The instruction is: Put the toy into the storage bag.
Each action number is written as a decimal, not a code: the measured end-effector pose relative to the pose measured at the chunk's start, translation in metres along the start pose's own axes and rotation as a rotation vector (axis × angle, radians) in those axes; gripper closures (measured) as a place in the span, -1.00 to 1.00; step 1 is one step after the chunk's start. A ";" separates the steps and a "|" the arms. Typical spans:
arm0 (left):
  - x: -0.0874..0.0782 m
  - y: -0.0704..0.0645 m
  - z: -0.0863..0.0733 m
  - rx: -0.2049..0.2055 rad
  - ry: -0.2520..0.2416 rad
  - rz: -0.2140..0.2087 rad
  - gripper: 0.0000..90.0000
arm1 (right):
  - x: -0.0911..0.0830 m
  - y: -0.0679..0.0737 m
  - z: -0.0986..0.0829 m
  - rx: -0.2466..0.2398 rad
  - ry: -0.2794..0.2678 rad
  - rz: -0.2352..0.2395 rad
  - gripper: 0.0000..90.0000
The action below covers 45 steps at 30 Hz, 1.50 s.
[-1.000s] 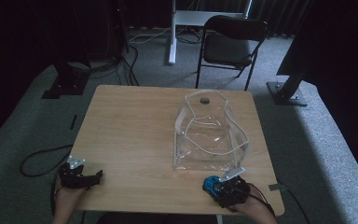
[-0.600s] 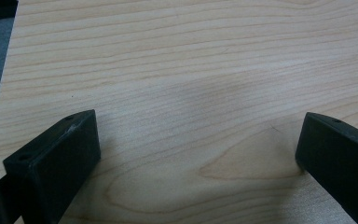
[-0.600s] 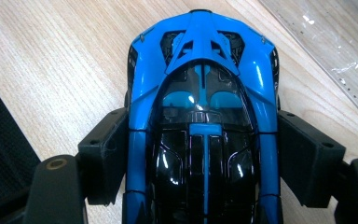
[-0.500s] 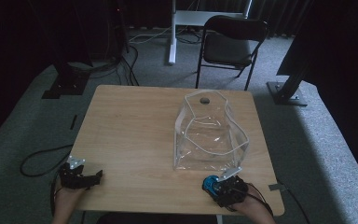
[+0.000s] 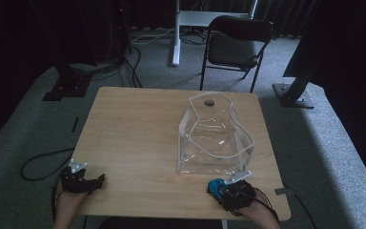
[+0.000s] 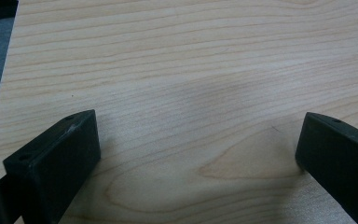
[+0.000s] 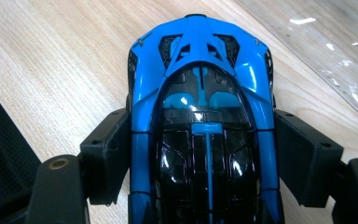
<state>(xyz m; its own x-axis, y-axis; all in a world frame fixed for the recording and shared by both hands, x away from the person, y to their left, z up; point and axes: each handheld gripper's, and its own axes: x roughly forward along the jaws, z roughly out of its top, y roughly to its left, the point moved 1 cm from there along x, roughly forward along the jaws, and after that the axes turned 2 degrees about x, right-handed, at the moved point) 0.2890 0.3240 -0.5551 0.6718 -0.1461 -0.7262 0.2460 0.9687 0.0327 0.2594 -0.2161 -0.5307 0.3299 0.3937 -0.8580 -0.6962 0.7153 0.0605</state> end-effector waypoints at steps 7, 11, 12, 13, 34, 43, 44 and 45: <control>0.000 0.000 0.000 0.000 0.000 0.000 -0.99 | -0.007 -0.004 -0.007 0.027 -0.045 0.024 -0.42; 0.000 0.000 0.000 0.000 0.000 0.000 -0.99 | -0.018 -0.008 -0.008 0.055 -0.092 0.017 -0.42; 0.000 0.000 0.000 0.000 0.000 0.000 -0.99 | -0.021 -0.010 -0.009 0.064 -0.107 0.024 -0.42; 0.000 0.000 0.000 0.001 0.000 0.000 -0.99 | -0.024 -0.011 -0.010 0.074 -0.123 0.016 -0.42; 0.000 0.000 0.000 0.001 0.000 -0.001 -0.99 | -0.086 -0.022 -0.019 0.166 -0.338 0.018 -0.42; 0.000 0.000 0.000 0.001 0.000 -0.001 -0.99 | -0.114 -0.018 -0.012 0.144 -0.411 0.027 -0.42; 0.000 0.000 0.000 0.001 0.001 -0.001 -0.99 | -0.117 -0.018 -0.011 0.140 -0.420 0.027 -0.42; 0.000 0.000 0.000 0.001 0.001 -0.001 -0.99 | -0.120 -0.018 -0.010 0.137 -0.426 0.019 -0.42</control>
<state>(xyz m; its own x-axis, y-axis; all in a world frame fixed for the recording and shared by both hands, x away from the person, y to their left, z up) 0.2895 0.3240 -0.5550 0.6711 -0.1472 -0.7266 0.2479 0.9682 0.0327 0.2261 -0.2818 -0.4335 0.5707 0.5898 -0.5714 -0.6236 0.7640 0.1657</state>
